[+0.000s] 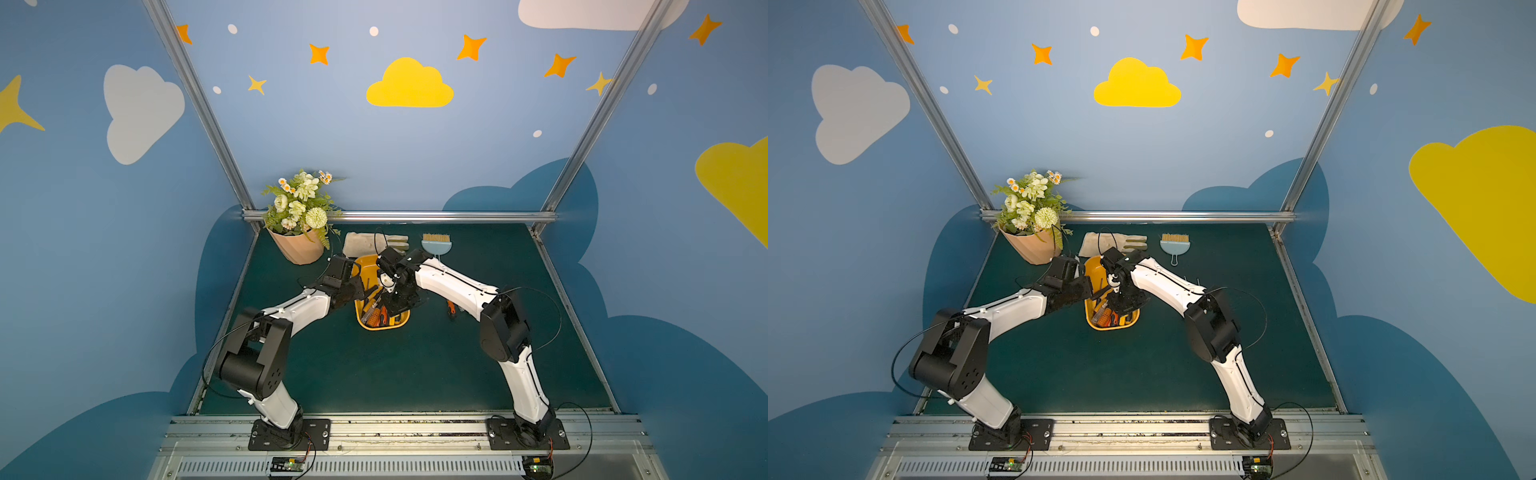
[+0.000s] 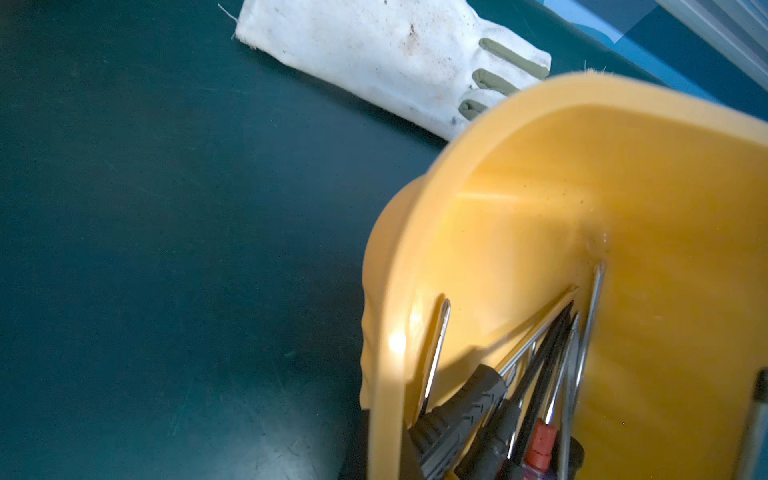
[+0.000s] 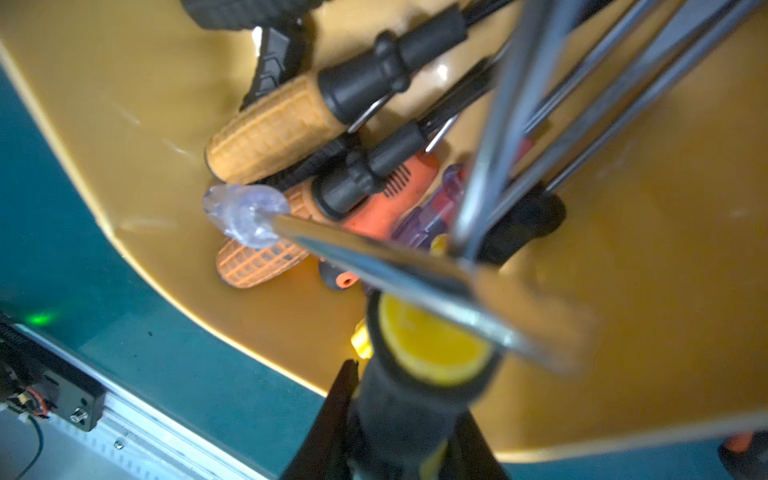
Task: Take out the screwdriver from the storage box
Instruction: Pick up the screwdriver from the storage box, then place the screwdriver at the center of the board.
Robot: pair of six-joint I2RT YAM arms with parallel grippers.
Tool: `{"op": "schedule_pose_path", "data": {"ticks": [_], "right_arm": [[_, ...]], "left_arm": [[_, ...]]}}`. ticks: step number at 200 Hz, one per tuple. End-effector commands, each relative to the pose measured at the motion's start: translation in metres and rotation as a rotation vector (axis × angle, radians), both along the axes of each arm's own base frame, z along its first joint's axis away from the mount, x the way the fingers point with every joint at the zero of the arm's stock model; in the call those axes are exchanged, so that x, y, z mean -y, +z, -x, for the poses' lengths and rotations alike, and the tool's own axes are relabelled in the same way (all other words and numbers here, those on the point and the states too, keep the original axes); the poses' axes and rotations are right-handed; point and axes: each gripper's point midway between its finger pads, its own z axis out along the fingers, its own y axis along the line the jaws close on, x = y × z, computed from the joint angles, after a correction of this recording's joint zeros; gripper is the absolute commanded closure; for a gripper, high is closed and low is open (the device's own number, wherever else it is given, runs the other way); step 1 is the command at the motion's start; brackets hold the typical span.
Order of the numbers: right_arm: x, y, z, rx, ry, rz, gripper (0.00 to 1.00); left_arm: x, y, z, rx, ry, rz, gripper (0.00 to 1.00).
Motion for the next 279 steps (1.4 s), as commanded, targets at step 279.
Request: {"op": "schedule_pose_path", "data": {"ticks": [279], "right_arm": [[0.165,-0.048,-0.044,-0.064,-0.195,0.362,1.00]], "left_arm": [[0.003,0.022,-0.013,0.045,0.018,0.049,0.97]]}}
